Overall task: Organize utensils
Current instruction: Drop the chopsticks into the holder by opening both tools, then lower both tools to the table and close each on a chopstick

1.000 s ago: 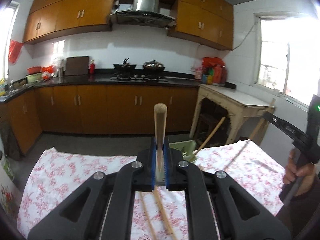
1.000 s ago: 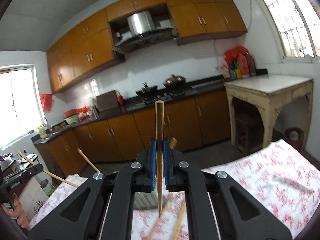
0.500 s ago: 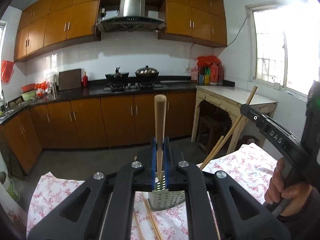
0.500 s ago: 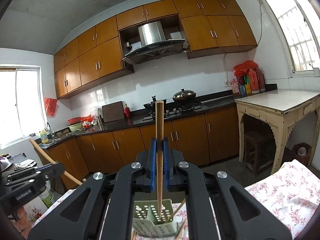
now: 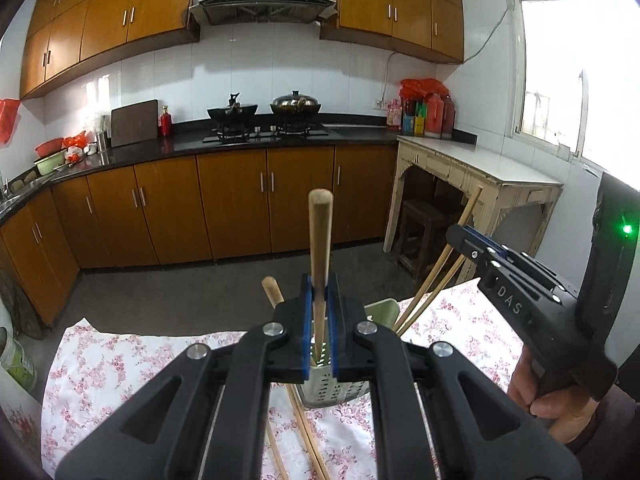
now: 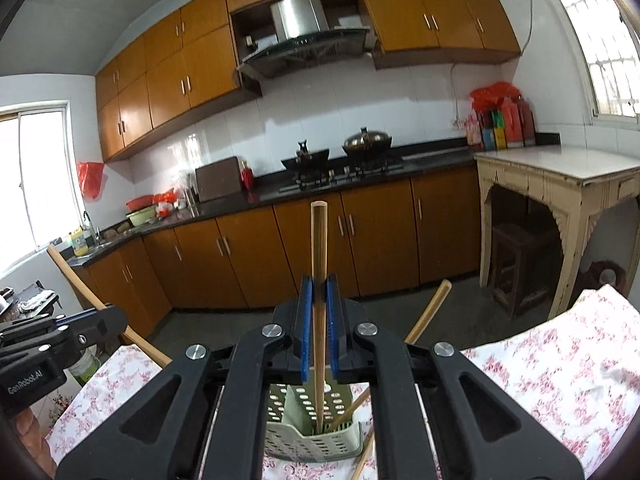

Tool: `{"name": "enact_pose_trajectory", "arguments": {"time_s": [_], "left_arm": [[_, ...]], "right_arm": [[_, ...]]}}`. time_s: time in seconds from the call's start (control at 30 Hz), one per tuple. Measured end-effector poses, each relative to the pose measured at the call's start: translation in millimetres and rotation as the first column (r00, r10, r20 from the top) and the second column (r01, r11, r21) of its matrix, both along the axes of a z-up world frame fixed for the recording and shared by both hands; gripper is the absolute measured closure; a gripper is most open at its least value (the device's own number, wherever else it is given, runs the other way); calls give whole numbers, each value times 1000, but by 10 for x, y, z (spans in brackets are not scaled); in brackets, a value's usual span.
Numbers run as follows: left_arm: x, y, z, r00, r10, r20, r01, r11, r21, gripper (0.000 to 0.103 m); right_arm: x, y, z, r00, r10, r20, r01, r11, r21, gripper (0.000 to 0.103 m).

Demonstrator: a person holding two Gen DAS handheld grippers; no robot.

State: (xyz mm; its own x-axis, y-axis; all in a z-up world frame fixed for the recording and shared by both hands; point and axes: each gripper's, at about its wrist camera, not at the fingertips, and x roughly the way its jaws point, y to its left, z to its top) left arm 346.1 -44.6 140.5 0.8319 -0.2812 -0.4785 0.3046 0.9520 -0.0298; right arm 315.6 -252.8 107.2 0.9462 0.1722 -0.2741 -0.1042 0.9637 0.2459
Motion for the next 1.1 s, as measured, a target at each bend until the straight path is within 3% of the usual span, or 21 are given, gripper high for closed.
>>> {"name": "enact_pose_trajectory", "arguments": {"time_s": [0.27,0.43,0.47,0.6,1.1], "left_arm": [[38,-19,-77,1000,10,-14,-10,1000,1,95],[-2,30,-51,1000,28,-9,-28,1000,-1,89],[-18,45,-42,999,33,-7,-33,999,-4,87],[-82,83,6,999,46,2,-46,999,-7,82],[-761,421,248,991,106,78,-103,994,-37,74]], "right_arm": [[16,-43,-62,999,-4,-48,4,1000,18,95],[25,-45,-59,997,-8,-72,9,1000,17,94],[17,-50,-55,997,-10,-73,12,1000,18,92],[-77,-83,-2,998,-29,-57,30,999,17,67],[-602,-359,159,995,-99,-24,99,995,4,67]]}}
